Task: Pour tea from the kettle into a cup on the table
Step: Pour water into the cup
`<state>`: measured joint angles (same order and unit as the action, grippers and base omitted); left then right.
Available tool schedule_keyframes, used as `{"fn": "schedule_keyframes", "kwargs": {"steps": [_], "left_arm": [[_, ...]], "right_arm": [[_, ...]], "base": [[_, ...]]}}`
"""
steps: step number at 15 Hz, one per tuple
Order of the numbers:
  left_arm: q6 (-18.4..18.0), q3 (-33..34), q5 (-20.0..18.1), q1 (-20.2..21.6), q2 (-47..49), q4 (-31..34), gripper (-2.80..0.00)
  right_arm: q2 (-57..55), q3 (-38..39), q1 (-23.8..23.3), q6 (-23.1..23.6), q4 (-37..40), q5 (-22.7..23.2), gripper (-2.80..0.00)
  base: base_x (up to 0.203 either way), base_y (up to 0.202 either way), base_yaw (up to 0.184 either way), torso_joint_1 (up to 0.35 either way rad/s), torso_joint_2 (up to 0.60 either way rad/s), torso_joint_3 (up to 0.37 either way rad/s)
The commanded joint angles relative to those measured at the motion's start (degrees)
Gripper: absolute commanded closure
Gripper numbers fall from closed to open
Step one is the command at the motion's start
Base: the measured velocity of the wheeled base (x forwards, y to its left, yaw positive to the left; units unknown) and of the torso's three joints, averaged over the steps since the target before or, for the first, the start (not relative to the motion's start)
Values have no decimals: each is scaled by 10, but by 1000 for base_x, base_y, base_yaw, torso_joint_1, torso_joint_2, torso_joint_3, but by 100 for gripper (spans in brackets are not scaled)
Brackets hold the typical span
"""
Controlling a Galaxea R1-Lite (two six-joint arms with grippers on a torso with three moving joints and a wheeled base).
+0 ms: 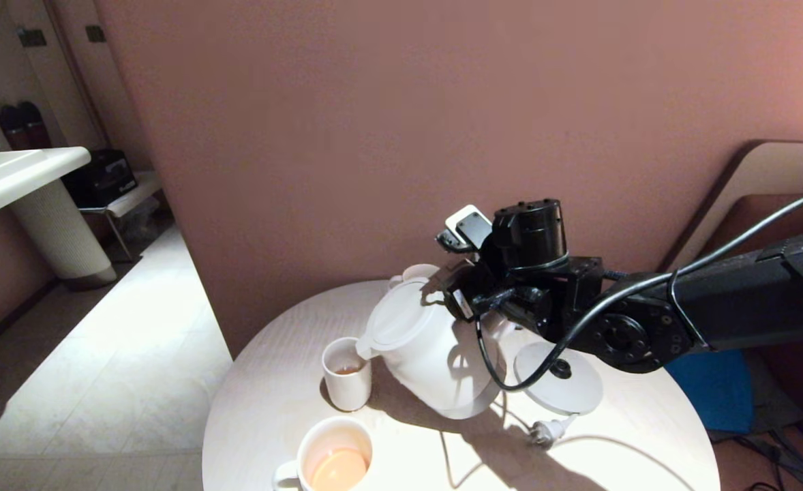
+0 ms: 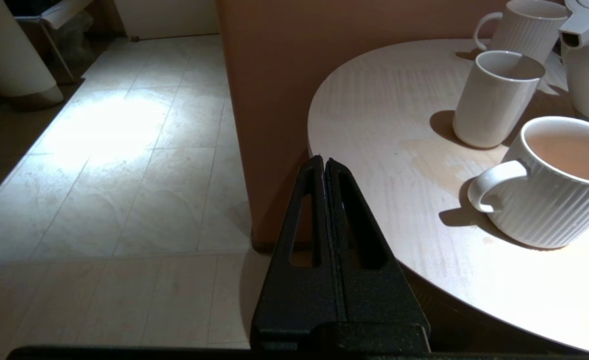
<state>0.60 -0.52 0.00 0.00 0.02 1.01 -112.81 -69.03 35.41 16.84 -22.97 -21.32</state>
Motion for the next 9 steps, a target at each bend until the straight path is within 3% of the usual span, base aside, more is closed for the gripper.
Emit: {"fn": "schedule_keyframes", "kwargs": {"steps": [1, 9], "left_arm": [[0, 0, 0, 0, 1, 0, 0], [0, 0, 0, 0, 1, 0, 0]], "right_arm": [[0, -10, 0, 3, 10, -1, 0], [-20, -53, 1, 39, 20, -3, 0]], "base": [[0, 0, 0, 0, 0, 0], [0, 0, 0, 0, 0, 0]]}}
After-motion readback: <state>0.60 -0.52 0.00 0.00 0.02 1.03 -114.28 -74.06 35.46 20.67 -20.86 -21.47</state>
